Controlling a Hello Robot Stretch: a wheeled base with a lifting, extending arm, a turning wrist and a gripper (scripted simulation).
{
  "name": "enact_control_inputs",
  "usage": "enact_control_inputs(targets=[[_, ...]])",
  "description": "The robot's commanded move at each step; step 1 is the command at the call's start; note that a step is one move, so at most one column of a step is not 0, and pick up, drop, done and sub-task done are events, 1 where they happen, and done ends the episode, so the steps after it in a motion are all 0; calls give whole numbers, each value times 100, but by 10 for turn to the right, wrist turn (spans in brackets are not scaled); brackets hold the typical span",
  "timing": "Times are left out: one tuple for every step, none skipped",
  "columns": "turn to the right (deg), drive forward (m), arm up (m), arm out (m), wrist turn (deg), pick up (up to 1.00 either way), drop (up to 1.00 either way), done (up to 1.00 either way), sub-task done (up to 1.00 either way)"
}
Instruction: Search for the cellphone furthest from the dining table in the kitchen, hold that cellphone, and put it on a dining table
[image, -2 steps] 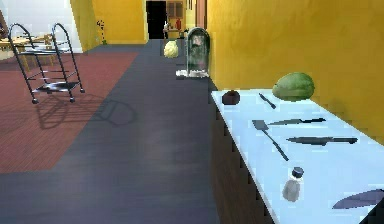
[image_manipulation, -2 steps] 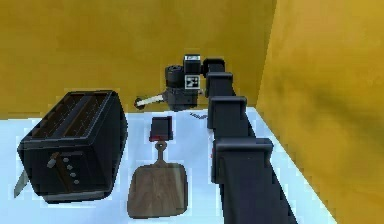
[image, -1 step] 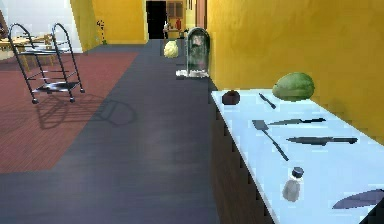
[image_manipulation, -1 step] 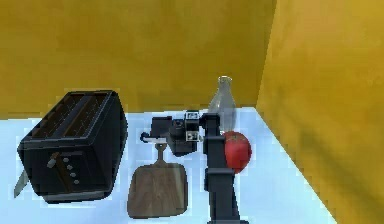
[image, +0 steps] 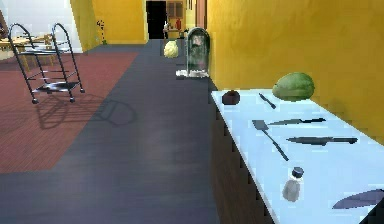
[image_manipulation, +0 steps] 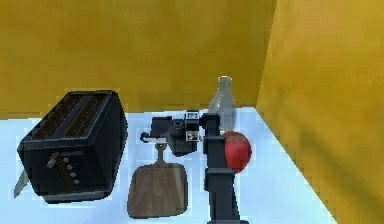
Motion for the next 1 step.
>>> enact_control_inputs(targets=[[0,0,10,0,0,0,0,0,0]])
